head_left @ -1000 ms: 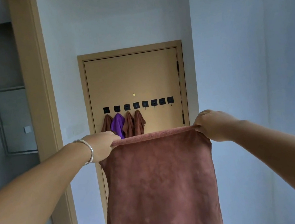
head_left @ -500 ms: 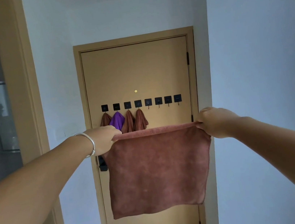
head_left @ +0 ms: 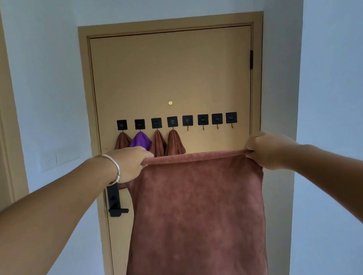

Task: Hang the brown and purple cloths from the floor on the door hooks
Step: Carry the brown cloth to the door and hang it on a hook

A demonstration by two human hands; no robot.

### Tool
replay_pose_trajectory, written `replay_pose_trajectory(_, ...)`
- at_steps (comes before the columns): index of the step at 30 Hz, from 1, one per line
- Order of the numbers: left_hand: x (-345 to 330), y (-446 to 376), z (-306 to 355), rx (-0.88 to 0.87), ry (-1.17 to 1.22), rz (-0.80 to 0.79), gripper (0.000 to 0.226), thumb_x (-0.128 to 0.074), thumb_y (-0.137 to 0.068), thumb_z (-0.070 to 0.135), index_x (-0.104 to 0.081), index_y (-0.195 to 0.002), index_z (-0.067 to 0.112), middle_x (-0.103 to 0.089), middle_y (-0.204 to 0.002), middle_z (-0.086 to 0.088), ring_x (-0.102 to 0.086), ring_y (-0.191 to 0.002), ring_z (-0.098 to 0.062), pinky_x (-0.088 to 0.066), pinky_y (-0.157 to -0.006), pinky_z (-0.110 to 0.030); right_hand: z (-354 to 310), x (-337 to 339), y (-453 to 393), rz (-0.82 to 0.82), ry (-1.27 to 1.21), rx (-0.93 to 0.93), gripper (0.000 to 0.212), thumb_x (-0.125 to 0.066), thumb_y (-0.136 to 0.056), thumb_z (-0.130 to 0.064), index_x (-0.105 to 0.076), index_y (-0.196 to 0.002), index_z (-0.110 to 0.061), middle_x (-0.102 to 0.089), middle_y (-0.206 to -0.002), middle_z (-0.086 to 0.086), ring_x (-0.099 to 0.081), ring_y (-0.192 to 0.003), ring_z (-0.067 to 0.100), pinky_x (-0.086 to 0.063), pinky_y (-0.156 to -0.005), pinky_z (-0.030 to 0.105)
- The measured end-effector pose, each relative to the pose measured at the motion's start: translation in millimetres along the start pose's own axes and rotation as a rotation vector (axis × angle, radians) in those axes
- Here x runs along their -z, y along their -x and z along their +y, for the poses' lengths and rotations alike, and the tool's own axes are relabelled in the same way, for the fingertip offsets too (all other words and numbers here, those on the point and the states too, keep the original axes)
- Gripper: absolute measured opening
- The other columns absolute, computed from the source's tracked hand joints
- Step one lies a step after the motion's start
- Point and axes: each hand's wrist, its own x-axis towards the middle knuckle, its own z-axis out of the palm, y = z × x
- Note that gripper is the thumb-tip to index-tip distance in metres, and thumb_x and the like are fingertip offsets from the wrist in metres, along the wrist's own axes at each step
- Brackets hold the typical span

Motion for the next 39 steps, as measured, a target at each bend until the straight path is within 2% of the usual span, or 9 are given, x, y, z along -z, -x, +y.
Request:
replay_pose_trajectory(7,-29,-80,-81,-0.036,0.063,0.042,0.022,-0.040,-0.097,0.008,-0.060,-0.088,0.012,-0.060,-0.093,-0.005,-0.059,-0.087,-0.028,-0.049,-0.079,-0.041,-21,-38,-99,-0.005,0.017,-0.016,0.026,-0.039,-0.099,-0.037,-0.055,-0.079,-0.031,-0.048,-0.084,-0.011,-0.045,-0.087,0.012,-0.042,-0.074,0.031)
replay_pose_trajectory(12,-58,-115,-118,-0.056,0.076,0.058,0.023,-0.040,-0.098,0.012,-0.058,-0.088,0.020,-0.055,-0.094,0.005,-0.057,-0.083,-0.019,-0.048,-0.077,-0.036,-33,-62,-138,-0.063,0.057,-0.019,0.027,-0.041,-0.098,-0.035,-0.059,-0.079,-0.030,-0.049,-0.085,-0.012,-0.046,-0.084,0.010,-0.042,-0.074,0.030)
replay_pose_trajectory(15,-72,-131,-134,-0.040,0.108,0.106,0.024,-0.039,-0.099,0.015,-0.060,-0.108,0.022,-0.059,-0.108,0.006,-0.058,-0.093,-0.018,-0.049,-0.084,-0.038,-32,-67,-158,-0.064,0.064,-0.002,0.026,-0.040,-0.098,-0.033,-0.056,-0.078,-0.030,-0.046,-0.084,-0.014,-0.046,-0.085,0.011,-0.041,-0.076,0.030)
replay_pose_trajectory(19,-85,-157,-143,-0.019,0.277,0.211,0.044,-0.040,-0.098,0.011,-0.048,-0.137,0.030,-0.056,-0.126,0.012,-0.057,-0.106,-0.016,-0.049,-0.087,-0.033,-29,-74,-188,-0.052,0.105,-0.021,0.024,-0.041,-0.097,-0.028,-0.055,-0.078,-0.028,-0.042,-0.076,-0.015,-0.045,-0.080,0.010,-0.037,-0.072,0.027)
replay_pose_trajectory(24,-101,-194,-147,-0.006,0.268,0.241,0.038,-0.038,-0.095,0.007,-0.055,-0.123,0.026,-0.062,-0.119,0.002,-0.059,-0.103,-0.022,-0.049,-0.088,-0.042,-23,-95,-222,-0.043,0.152,-0.072,0.023,-0.039,-0.093,-0.023,-0.058,-0.078,-0.025,-0.055,-0.083,-0.006,-0.051,-0.078,0.013,-0.040,-0.069,0.028)
replay_pose_trajectory(27,-111,-220,-150,0.014,0.239,0.254,0.046,-0.037,-0.095,0.007,-0.052,-0.131,0.032,-0.060,-0.123,0.009,-0.058,-0.104,-0.017,-0.050,-0.089,-0.039,-15,-117,-244,-0.050,0.122,-0.100,0.024,-0.039,-0.091,-0.022,-0.060,-0.080,-0.024,-0.056,-0.082,-0.005,-0.052,-0.075,0.013,-0.041,-0.065,0.027)
replay_pose_trajectory(32,-126,-282,-157,0.027,0.177,0.302,0.050,-0.037,-0.093,0.007,-0.048,-0.131,0.036,-0.060,-0.112,0.013,-0.051,-0.084,-0.010,-0.042,-0.072,-0.027,7,-160,-295,-0.037,0.054,-0.131,0.024,-0.040,-0.092,-0.018,-0.060,-0.082,-0.023,-0.056,-0.080,-0.004,-0.053,-0.071,0.012,-0.042,-0.059,0.026)
replay_pose_trajectory(35,-135,-327,-161,0.018,0.193,0.354,0.054,-0.037,-0.090,0.003,-0.053,-0.121,0.044,-0.054,-0.096,0.019,-0.053,-0.084,-0.010,-0.034,-0.062,-0.020,28,-188,-331,0.018,-0.002,-0.133,0.026,-0.040,-0.092,-0.015,-0.064,-0.083,-0.023,-0.059,-0.085,-0.004,-0.055,-0.076,0.015,-0.047,-0.063,0.027)
replay_pose_trajectory(39,-142,-386,-162,0.026,0.163,0.394,0.051,-0.041,-0.084,0.001,-0.060,-0.105,0.043,-0.060,-0.090,0.012,-0.058,-0.085,-0.017,-0.043,-0.068,-0.031,52,-214,-378,0.066,-0.096,-0.151,0.031,-0.039,-0.089,-0.008,-0.066,-0.085,-0.024,-0.061,-0.087,-0.003,-0.057,-0.078,0.017,-0.053,-0.068,0.032)
